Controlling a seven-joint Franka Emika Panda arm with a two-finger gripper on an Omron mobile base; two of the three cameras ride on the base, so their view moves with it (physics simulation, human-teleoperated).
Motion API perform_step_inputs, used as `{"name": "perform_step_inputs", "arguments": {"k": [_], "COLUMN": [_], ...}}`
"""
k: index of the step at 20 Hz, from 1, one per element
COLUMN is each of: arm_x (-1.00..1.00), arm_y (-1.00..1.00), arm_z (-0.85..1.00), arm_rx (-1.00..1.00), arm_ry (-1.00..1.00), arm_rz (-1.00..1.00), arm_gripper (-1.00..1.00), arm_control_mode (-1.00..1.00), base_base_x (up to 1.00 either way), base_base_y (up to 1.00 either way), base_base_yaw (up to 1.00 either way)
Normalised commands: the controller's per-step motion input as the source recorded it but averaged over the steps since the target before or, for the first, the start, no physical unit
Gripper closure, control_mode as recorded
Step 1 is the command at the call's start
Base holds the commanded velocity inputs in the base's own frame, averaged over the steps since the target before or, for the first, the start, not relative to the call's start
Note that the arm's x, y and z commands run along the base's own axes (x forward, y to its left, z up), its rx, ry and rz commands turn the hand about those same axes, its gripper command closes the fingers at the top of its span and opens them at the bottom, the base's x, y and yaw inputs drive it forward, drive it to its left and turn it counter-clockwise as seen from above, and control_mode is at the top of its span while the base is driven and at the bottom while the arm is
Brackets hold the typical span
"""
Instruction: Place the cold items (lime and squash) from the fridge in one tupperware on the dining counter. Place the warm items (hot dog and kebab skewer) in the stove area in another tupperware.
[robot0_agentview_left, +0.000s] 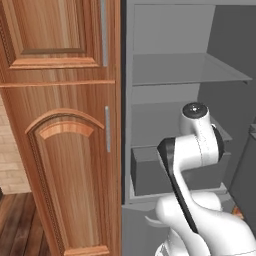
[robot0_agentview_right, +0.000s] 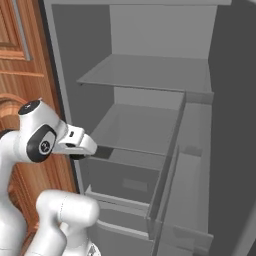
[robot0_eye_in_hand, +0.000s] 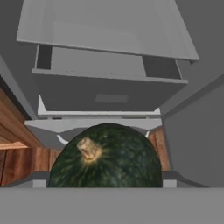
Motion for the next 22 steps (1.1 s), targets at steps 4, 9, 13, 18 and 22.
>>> {"name": "perform_step_inputs", "arguments": {"k": [4,9,13,18,22], "arm_x": [0.00,0.00,0.00,0.00,0.00], "arm_y": [0.00,0.00,0.00,0.00,0.00], "arm_z": [0.00,0.00,0.00,0.00,0.00], "arm_rx": [0.00,0.00,0.00,0.00,0.00], "arm_ry": [0.00,0.00,0.00,0.00,0.00], "arm_rz": [0.00,0.00,0.00,0.00,0.00], "arm_gripper": [1.00,1.00,1.00,1.00,1.00], "arm_control_mode": [1.00,1.00,1.00,1.00,1.00], "base_base_x": [-0.06,-0.22,-0.34,-0.57,-0.77], "base_base_y": [0.00,0.02,0.14,0.09,0.01], "base_base_yaw": [-0.18,-0.23,-0.30,-0.36,-0.40]}}
